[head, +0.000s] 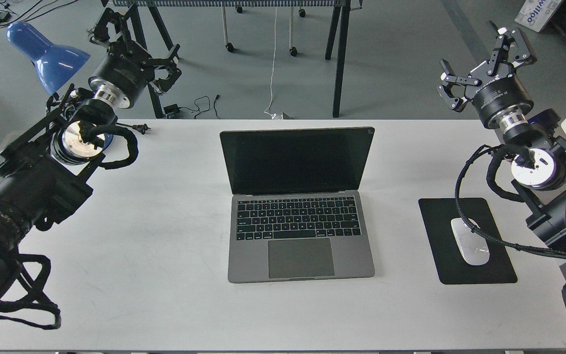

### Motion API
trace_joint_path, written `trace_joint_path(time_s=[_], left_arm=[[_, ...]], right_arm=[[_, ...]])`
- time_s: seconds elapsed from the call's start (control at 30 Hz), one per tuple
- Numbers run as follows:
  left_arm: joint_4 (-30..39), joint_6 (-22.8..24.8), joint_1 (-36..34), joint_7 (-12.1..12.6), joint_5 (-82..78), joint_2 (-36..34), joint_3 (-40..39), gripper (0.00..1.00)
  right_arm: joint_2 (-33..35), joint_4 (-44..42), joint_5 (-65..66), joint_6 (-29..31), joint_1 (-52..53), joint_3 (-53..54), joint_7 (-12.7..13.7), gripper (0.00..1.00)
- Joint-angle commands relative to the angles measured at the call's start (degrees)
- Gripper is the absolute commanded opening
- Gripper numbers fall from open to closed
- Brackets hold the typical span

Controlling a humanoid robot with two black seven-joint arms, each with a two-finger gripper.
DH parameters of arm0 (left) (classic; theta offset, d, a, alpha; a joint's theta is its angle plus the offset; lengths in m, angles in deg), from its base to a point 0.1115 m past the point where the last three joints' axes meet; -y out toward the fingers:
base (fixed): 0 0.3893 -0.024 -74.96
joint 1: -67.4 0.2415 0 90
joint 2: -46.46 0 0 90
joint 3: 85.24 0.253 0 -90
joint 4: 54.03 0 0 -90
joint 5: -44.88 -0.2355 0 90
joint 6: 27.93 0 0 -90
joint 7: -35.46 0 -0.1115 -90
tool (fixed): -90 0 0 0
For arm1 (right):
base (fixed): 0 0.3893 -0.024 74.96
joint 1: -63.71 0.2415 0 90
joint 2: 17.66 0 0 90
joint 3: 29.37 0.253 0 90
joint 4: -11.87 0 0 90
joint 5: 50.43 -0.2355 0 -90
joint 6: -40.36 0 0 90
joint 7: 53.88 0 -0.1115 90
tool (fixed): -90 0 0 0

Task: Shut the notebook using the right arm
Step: 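Raise the right gripper up from beside the mouse pad, then move the right gripper over the top edge of the laptop screen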

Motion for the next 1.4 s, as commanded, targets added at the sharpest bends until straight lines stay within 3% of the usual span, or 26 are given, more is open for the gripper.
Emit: trace_joint_path(time_s=[0.0, 0.2, 0.53, 0.7, 0.93, 1.0, 1.17, 1.37], left_arm=[[0.0, 0.0, 0.0, -0.1, 0.0, 0.0, 0.0, 1.00], [-0.2, 0.0, 0.0, -0.4, 0.2, -0.1, -0.3, 1.00], [-0.2, 0.0, 0.0, -0.4, 0.2, -0.1, -0.3, 1.00], [-0.2, 0.0, 0.0, -0.4, 0.2, -0.1, -0.3, 1.00], [-0.2, 0.0, 0.0, -0.4, 0.2, -0.1, -0.2, 1.00], [-0.2, 0.0, 0.0, -0.4, 0.2, -0.1, -0.2, 1.00], [-0.2, 0.0, 0.0, -0.4, 0.2, -0.1, -0.2, 1.00], [-0.2, 0.0, 0.0, -0.3, 0.2, -0.1, -0.1, 1.00]], right_arm=[[0.0, 0.1, 0.0, 0.0, -0.1, 0.0, 0.0, 1.00], [0.1, 0.0, 0.7, 0.0, -0.1, -0.3, 0.0, 1.00], [-0.1, -2.0, 1.1, -1.0, 5.5, -11.1, 0.3, 1.00], [-1.3, -2.2, 1.1, -3.5, 8.7, -16.3, 2.6, 1.00], [-4.5, -2.3, 1.1, -5.2, 12.3, -20.1, 2.9, 1.00], [-5.5, -2.3, 1.1, -5.5, 12.5, -20.2, 4.0, 1.00], [-7.4, -2.3, 1.1, -5.6, 12.8, -20.1, 12.2, 1.00], [-7.7, -2.2, 1.1, -5.7, 12.8, -20.3, 12.7, 1.00]])
